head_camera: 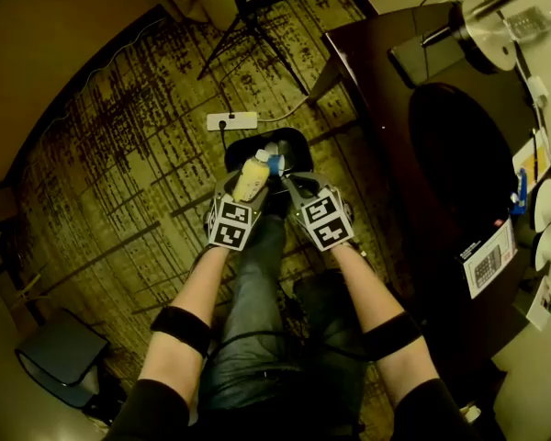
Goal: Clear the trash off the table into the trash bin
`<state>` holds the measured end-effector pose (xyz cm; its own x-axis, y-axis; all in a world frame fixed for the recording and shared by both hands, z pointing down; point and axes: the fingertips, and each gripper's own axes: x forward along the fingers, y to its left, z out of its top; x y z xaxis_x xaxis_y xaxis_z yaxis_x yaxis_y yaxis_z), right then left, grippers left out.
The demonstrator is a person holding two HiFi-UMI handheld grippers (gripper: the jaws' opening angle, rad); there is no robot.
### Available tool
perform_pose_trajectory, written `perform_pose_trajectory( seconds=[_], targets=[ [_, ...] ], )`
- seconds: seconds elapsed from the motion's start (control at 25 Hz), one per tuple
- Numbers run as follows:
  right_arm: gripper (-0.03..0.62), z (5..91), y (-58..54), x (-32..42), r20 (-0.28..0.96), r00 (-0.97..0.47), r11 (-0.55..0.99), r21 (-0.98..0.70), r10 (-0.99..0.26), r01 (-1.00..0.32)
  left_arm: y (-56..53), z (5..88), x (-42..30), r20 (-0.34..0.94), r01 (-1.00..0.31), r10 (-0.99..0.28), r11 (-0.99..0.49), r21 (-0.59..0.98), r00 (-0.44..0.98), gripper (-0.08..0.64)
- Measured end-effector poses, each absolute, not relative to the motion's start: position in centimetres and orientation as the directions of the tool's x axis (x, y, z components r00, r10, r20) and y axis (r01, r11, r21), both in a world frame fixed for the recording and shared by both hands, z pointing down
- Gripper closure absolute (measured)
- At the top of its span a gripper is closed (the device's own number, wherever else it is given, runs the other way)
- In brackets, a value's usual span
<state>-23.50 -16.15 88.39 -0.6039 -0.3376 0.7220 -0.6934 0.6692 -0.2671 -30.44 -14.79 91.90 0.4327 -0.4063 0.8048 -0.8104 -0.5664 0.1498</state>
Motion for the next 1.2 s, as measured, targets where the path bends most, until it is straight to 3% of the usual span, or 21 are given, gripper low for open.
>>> perform_pose_trajectory(
  seconds=[0.56,0.88,1.04,1.2],
  targets=[
    [0.591,104.2,-18.6,-21.9,0.733,-0.593,0.596,-0.323,-0.334,-0.735,-17.1,110.2,-28.5,0.859,-0.782,-0.299,-0.6,0.171,0.417,0.273],
    [0.591,106.2,-18.6,-21.1,0.736,-0.593,0.578,-0.34,-0.327,-0.741,-18.3,112.8,-27.2,0.861,-0.777,-0.29,-0.605,0.173,0.418,0.264],
    [0.591,107.0,-19.1,-20.7,0.735,-0.589,0.566,-0.343,-0.336,-0.75,-19.0,113.3,-26.7,0.862,-0.781,-0.293,-0.601,0.17,0.413,0.167],
    [0.591,106.9,-18.8,-20.7,0.733,-0.589,0.554,-0.35,-0.34,-0.755,-18.1,112.8,-27.0,0.872,-0.777,-0.279,-0.608,0.164,0.403,0.167]
  ],
)
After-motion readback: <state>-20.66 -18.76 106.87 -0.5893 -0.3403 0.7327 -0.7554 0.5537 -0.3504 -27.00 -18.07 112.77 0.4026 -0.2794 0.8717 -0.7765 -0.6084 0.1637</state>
